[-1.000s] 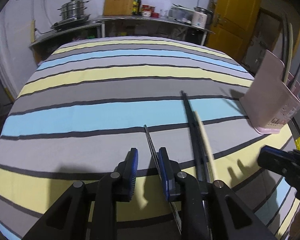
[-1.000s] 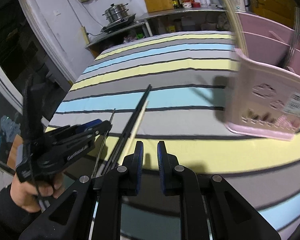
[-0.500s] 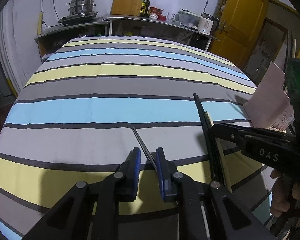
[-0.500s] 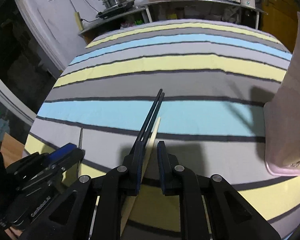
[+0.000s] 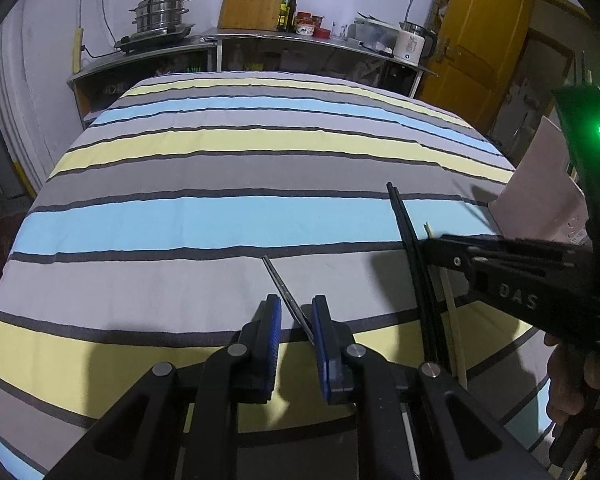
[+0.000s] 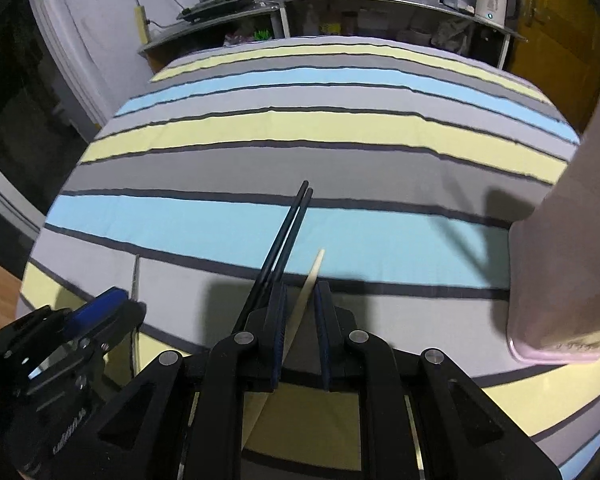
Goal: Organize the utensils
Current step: 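Close the left tool on a thin metal chopstick while the right tool grasps a wooden chopstick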
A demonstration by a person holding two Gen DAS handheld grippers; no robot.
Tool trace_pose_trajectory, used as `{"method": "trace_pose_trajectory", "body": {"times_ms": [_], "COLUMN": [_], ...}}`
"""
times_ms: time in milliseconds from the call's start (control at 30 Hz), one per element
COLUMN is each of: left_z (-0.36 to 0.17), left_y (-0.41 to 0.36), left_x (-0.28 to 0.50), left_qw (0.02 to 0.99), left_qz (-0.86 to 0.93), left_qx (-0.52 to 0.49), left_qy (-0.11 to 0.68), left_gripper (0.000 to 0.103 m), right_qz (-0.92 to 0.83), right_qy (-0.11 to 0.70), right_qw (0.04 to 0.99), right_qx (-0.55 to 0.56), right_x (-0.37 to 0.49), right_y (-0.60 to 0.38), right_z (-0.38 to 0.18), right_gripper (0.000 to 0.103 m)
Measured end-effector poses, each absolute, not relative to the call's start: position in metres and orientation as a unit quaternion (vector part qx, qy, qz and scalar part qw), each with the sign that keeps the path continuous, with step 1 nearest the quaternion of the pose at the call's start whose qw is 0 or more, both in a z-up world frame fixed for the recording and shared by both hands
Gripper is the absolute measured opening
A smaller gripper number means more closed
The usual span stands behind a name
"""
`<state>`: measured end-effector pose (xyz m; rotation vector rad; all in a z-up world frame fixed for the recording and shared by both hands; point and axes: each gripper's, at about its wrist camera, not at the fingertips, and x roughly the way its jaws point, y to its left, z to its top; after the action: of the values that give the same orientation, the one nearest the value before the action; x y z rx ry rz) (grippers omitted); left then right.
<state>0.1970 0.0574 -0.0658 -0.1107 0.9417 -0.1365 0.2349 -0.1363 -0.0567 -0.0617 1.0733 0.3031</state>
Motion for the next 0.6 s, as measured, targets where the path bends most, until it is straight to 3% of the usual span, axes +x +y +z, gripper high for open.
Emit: {"method": "trace_pose_trajectory", "body": {"times_ms": [333, 600], "left_z": [-0.064, -0.049], "left_y": [0.053, 0.063], "left_x": [0.205, 0.208], "left_qw": [0.882, 0.878], "left_qz": [-0.060, -0.078], "left_qx": [-0.050, -0.089], "left_qy": [0.465, 0.464], "left_gripper": [0.008, 0.004], "right_qz": [0.149, 0.174], "right_qy": [0.513, 0.482], "right_qw": [0.845, 0.859], "right_qx": [-0.012, 0.011], "right_x": [0.238, 0.225], "right_y": [-0.141, -0.152], "right_z": [-0.054, -0.026], "right_gripper": [0.005, 0.005]}}
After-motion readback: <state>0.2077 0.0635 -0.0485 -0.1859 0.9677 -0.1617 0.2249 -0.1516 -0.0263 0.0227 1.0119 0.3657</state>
